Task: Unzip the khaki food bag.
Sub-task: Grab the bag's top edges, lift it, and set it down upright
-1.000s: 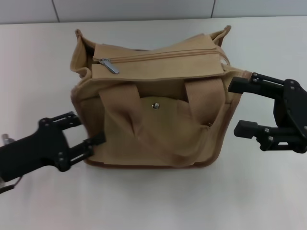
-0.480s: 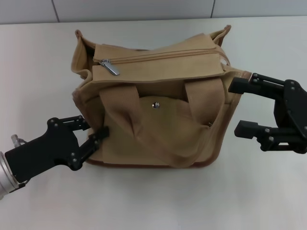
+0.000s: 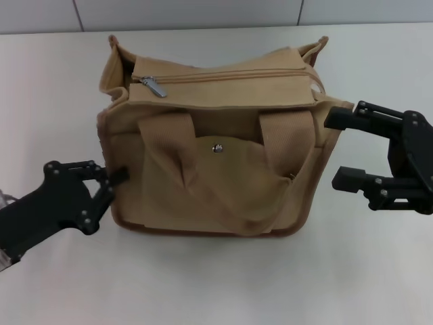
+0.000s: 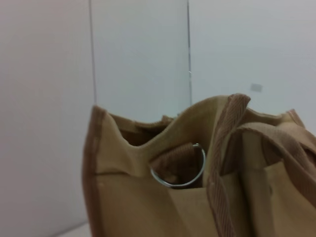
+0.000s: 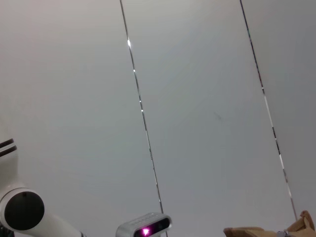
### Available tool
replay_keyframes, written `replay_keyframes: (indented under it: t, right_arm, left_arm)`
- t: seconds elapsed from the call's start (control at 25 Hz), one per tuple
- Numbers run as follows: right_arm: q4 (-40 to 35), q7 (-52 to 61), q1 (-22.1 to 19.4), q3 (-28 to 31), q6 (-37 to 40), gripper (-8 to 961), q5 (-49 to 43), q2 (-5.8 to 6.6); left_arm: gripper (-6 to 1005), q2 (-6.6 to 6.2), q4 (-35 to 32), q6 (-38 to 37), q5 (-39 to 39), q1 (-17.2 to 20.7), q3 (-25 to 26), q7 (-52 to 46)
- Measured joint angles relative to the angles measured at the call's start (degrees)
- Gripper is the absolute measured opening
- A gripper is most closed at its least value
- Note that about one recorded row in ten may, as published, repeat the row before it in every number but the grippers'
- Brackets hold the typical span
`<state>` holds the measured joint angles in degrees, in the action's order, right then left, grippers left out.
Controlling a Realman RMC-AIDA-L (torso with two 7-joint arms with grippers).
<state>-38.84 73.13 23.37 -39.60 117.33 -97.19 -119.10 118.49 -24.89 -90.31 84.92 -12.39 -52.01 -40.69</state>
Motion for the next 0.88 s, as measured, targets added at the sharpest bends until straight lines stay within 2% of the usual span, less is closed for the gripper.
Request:
replay_keyframes:
  t: [0.04,0.2,0.24,0.48,0.6,0.76,0.88]
  right_arm:
    - [0.00,0.00,0.00,0.18,0.00,839,0.21,0.00]
    - [0.00,0.00,0.00,0.26,0.02,839,0.44,0.00]
    - [0.00,0.00,0.00,0.27,0.02,839,0.44,0.00]
    - [0.00,0.00,0.00,0.81,0.11,838,0.56,0.01]
    - [0.28,0.00,0.02,1.58,0.05,838,0.77,-0.01]
    - [3.45,-1.03,0.50,5.39,-1.29,838,0.86,-0.11]
    - [6.23,-2.84,0.55,8.92,-2.58,838,0.87,-0.16]
  left_arm:
    - [211,0.00,1.18,-1.64,0.00,0.24,2.16,1.86]
    - [194,-0.13,1.66,-2.83,0.00,0.29,2.76,2.79]
    - [48,-0.16,1.68,-3.17,0.00,0.34,2.80,2.93]
    - [47,-0.18,1.66,-3.69,0.00,0.36,3.18,2.62]
    - [47,-0.24,1.44,-5.01,-0.02,0.04,6.07,1.76]
    - [47,-0.30,1.37,-7.10,-0.08,-1.40,10.70,-0.36]
    - [47,-0.30,1.20,-8.93,-0.09,-2.52,12.15,-0.45]
